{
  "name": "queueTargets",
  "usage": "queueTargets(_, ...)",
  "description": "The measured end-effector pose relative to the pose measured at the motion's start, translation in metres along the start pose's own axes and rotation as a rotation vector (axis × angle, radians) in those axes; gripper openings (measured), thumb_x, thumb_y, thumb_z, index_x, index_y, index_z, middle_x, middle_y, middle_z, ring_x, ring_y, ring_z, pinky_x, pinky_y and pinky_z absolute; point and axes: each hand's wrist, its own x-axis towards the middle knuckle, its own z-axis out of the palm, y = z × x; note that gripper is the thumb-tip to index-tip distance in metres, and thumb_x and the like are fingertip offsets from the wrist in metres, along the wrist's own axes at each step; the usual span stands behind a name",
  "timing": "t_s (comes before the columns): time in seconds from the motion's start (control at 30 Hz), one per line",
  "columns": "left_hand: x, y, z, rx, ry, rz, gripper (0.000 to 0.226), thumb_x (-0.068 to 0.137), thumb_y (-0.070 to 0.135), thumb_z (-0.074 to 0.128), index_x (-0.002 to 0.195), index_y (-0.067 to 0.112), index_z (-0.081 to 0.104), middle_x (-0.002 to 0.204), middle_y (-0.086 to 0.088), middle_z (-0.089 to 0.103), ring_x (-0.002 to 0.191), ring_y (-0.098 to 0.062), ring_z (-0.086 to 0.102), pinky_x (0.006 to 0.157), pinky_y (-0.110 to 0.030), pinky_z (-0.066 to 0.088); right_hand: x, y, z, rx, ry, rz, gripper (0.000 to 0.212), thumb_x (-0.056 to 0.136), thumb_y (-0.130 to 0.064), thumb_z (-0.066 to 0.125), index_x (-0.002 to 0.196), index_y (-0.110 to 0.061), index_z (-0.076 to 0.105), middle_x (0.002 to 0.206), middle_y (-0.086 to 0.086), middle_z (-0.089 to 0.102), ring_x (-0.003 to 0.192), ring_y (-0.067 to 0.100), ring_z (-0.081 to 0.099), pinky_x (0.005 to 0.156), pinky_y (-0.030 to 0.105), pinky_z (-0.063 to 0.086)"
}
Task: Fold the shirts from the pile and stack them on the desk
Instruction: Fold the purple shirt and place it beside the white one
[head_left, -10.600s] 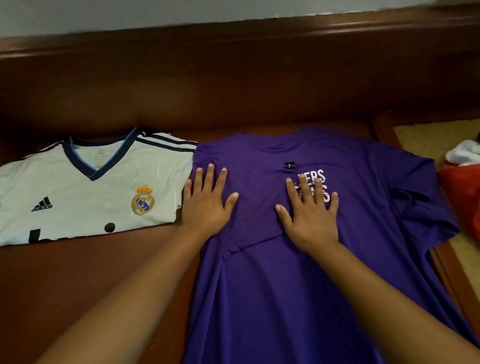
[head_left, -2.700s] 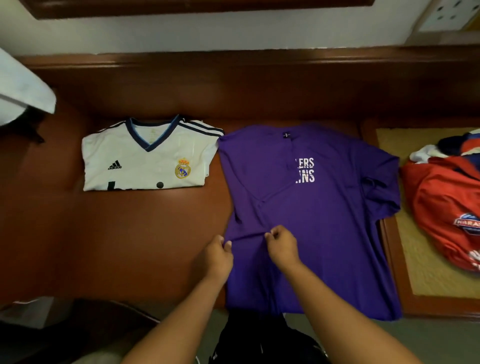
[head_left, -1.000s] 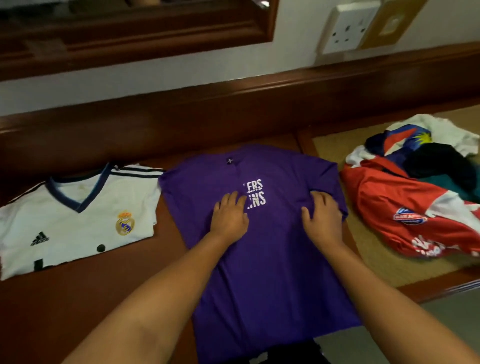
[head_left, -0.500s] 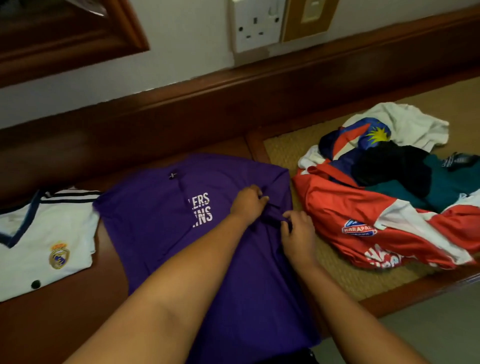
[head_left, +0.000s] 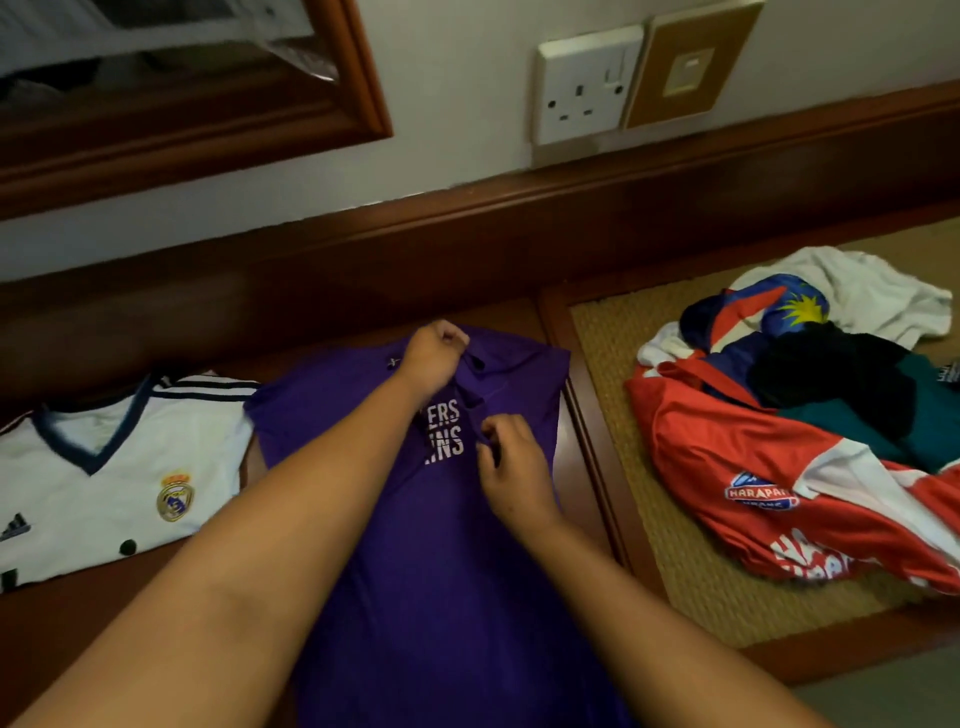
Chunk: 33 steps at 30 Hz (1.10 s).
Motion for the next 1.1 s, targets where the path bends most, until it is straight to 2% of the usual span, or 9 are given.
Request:
queueTargets(0.17, 0.0, -0.031, -0.045, -0.066, 0.073, -0.05, 0.029, 0.093, 0.007, 0.055, 0.07, 0.024, 0.054, 0.068, 0.005, 0.052, 0.066, -0.009, 0.047, 0.062, -0.02, 0.037, 0.006, -0.022, 0.042, -0.072, -0.22, -0.092, 0.033, 0.089, -0.002, 0.052, 0.122, -0.006, 0.054, 0.116, 0.012, 0.052, 0.102, 0.026, 0.053, 0.084, 0.034, 0.046)
queueTargets(0.3, -0.02, -0.073, -0.06, -0.107, 0.158, -0.147, 0.023, 0.093, 0.006, 0.054, 0.076, 0.022, 0.054, 0.079, -0.002, 0.059, 0.077, -0.02, 0.054, 0.073, -0.029, 0.042, -0.005, -0.02, 0.062, -0.122, -0.53, -0.127, 0.047, 0.09, 0.0, 0.049, 0.137, -0.007, 0.047, 0.131, 0.014, 0.049, 0.117, 0.028, 0.051, 0.099, 0.029, 0.04)
queueTargets(0.37, -0.037, -0.093, -0.061, -0.012, 0.157, -0.186, 0.002, 0.093, 0.012, 0.057, 0.092, 0.013, 0.058, 0.091, -0.008, 0.062, 0.087, -0.022, 0.055, 0.079, -0.029, 0.042, -0.006, -0.012, 0.06, -0.119, -0.495, -0.131, 0.044, 0.087, 0.003, 0.049, 0.13, -0.004, 0.054, 0.126, 0.015, 0.054, 0.114, 0.03, 0.054, 0.098, 0.027, 0.039)
queueTargets(0.53, -0.063, -0.12, -0.049, 0.39, 0.091, -0.027, 0.05, 0.091, 0.034, 0.061, 0.133, 0.011, 0.047, 0.124, -0.017, 0.052, 0.115, -0.034, 0.049, 0.095, -0.04, 0.042, 0.033, 0.012, 0.028, -0.23, -0.192, 0.01, 0.033, 0.087, 0.003, 0.05, 0.117, -0.003, 0.063, 0.118, 0.017, 0.059, 0.106, 0.034, 0.058, 0.092, 0.031, 0.042)
queueTargets(0.63, -0.061, -0.111, -0.04, 0.677, 0.067, 0.134, 0.064, 0.09, 0.047, 0.058, 0.144, 0.022, 0.035, 0.139, -0.009, 0.039, 0.126, -0.029, 0.037, 0.1, -0.046, 0.037, 0.07, 0.018, 0.009, -0.335, -0.156, 0.037, 0.035, 0.09, 0.0, 0.049, 0.124, -0.003, 0.059, 0.126, 0.017, 0.054, 0.113, 0.034, 0.053, 0.096, 0.033, 0.039)
queueTargets(0.73, -0.049, -0.102, -0.029, 0.767, 0.032, 0.191, 0.058, 0.092, 0.043, 0.056, 0.143, 0.022, 0.038, 0.139, -0.007, 0.039, 0.126, -0.027, 0.036, 0.101, -0.043, 0.035, 0.102, 0.022, 0.001, -0.56, -0.232, -0.004, 0.05, 0.089, -0.003, 0.048, 0.138, -0.011, 0.047, 0.142, 0.01, 0.045, 0.126, 0.034, 0.042, 0.103, 0.039, 0.037)
queueTargets(0.87, -0.034, -0.107, -0.029, 0.667, 0.163, 0.144, 0.027, 0.094, 0.026, 0.054, 0.118, 0.013, 0.059, 0.123, -0.008, 0.051, 0.115, -0.027, 0.045, 0.092, -0.039, 0.04, 0.13, 0.021, 0.003, -0.782, -0.392, 0.045, 0.06, 0.091, -0.013, 0.049, 0.148, -0.021, 0.03, 0.148, 0.002, 0.039, 0.137, 0.032, 0.024, 0.106, 0.048, 0.028)
queueTargets(0.97, -0.029, -0.11, -0.039, 0.388, 0.247, 0.127, 0.015, 0.093, 0.018, 0.055, 0.1, 0.007, 0.063, 0.107, -0.014, 0.059, 0.103, -0.031, 0.052, 0.085, -0.038, 0.043, 0.145, 0.021, 0.0, -0.865, -0.397, 0.052, 0.045, 0.093, -0.02, 0.051, 0.137, -0.018, 0.044, 0.137, 0.007, 0.05, 0.132, 0.032, 0.029, 0.103, 0.046, 0.029)
queueTargets(1.1, -0.021, -0.107, -0.059, -0.077, 0.356, -0.099, 0.011, 0.094, 0.012, 0.052, 0.093, 0.005, 0.061, 0.094, -0.016, 0.065, 0.091, -0.03, 0.059, 0.081, -0.034, 0.044, 0.164, 0.021, -0.01, -0.856, -0.412, 0.119, 0.033, 0.094, -0.038, 0.055, 0.121, -0.02, 0.061, 0.131, 0.008, 0.054, 0.133, 0.032, 0.03, 0.105, 0.047, 0.027)
